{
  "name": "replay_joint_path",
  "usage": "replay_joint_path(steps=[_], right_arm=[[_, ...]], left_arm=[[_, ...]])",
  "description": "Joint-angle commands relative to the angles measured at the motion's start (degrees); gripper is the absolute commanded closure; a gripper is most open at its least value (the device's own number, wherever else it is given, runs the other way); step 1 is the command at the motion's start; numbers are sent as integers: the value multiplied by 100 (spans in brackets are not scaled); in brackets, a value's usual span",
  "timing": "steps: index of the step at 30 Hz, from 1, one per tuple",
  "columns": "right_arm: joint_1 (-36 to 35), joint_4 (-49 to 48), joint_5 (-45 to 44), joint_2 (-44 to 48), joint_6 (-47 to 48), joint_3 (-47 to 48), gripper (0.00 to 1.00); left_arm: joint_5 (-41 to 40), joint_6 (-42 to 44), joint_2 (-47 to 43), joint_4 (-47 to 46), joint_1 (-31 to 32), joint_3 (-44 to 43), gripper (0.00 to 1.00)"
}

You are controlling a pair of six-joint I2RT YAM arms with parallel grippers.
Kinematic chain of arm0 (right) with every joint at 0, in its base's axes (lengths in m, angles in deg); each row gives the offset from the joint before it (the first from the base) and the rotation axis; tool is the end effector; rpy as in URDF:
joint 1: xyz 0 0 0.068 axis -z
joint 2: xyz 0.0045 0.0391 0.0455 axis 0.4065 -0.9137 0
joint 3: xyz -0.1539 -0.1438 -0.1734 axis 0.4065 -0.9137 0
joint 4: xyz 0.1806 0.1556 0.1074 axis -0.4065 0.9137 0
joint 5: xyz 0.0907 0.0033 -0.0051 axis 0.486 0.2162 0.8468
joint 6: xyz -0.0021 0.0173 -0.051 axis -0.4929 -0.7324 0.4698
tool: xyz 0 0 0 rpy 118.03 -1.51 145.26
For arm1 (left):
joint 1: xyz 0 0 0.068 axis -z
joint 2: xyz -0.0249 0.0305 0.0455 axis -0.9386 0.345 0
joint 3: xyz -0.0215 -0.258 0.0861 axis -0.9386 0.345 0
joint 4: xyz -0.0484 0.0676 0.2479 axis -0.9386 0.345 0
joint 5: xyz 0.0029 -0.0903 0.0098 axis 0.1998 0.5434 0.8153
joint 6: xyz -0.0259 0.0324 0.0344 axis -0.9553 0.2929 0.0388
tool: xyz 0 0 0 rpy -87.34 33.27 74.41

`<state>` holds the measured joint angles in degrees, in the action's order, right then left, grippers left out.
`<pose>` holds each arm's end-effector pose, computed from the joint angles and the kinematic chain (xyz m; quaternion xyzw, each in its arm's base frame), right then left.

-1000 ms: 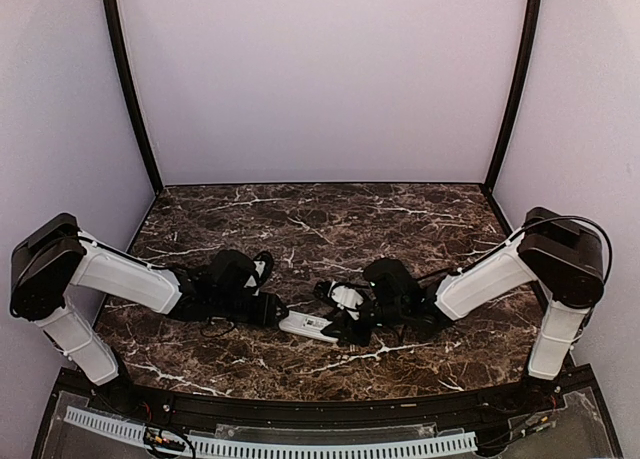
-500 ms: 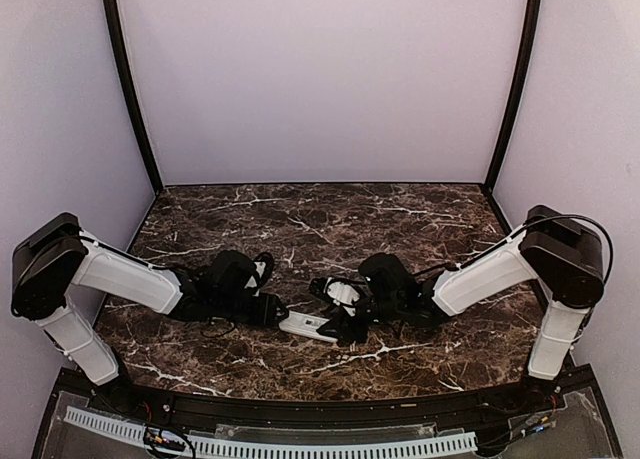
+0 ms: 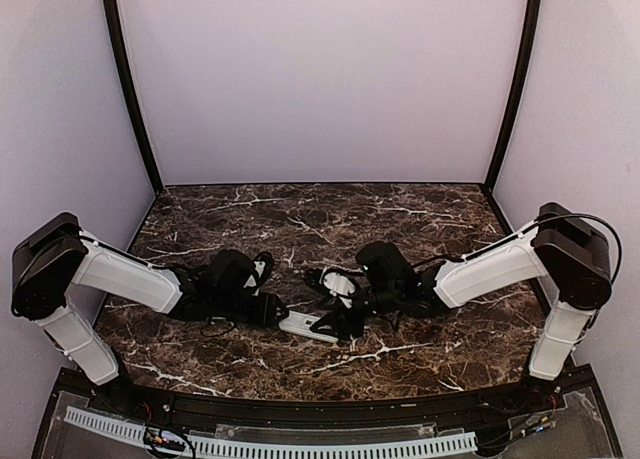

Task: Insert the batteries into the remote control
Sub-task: Load the battery cover onto the remote control without the battery cover, then press the battery cover on the remote control.

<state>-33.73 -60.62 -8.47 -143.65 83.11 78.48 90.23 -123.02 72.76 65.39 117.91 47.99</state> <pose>0.1808 0.3083 0.1448 -0.5405 0.6996 0.3237 0.3371 0.1980 -0.2246 0.1379 0.1180 0.9037 -0.2965 0.2855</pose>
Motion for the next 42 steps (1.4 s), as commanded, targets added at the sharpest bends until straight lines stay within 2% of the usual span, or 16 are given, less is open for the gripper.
replay_joint_path(steps=[1, 5, 9, 12, 15, 17, 21, 28, 34, 37, 42], right_arm=[[91, 323, 403, 549, -490, 346, 41], [334, 1155, 94, 800, -1614, 678, 46], [376, 2837, -486, 727, -3014, 1375, 57], [315, 3684, -784, 769, -4156, 1450, 67], [148, 3987, -864, 836, -5047, 1378, 76], [-10, 4157, -883, 777, -5428, 1444, 77], [-193, 4722, -951, 513, -5727, 1769, 76], [-221, 4716, -785, 207, -5989, 1938, 80], [-222, 4855, -995, -52, -5749, 2320, 90], [-227, 4785, -1021, -47, -5400, 2554, 100], [-227, 4922, -1010, -360, -5017, 3000, 100]], left_arm=[[36, 91, -315, -119, -82, 173, 54], [-24, 71, -449, -87, -98, 229, 54], [-69, 9, -497, -41, -104, 264, 54], [-56, -19, -623, -66, -99, 347, 54], [-82, -83, -701, -72, -112, 457, 54], [-96, -91, -727, -74, -110, 494, 54], [-73, -88, -671, -75, -106, 486, 54], [-41, -98, -432, 56, -107, 364, 55], [-83, -105, -411, 101, -112, 351, 55], [-114, -120, -467, 93, -108, 386, 55], [-113, -116, -448, 99, -107, 374, 55]])
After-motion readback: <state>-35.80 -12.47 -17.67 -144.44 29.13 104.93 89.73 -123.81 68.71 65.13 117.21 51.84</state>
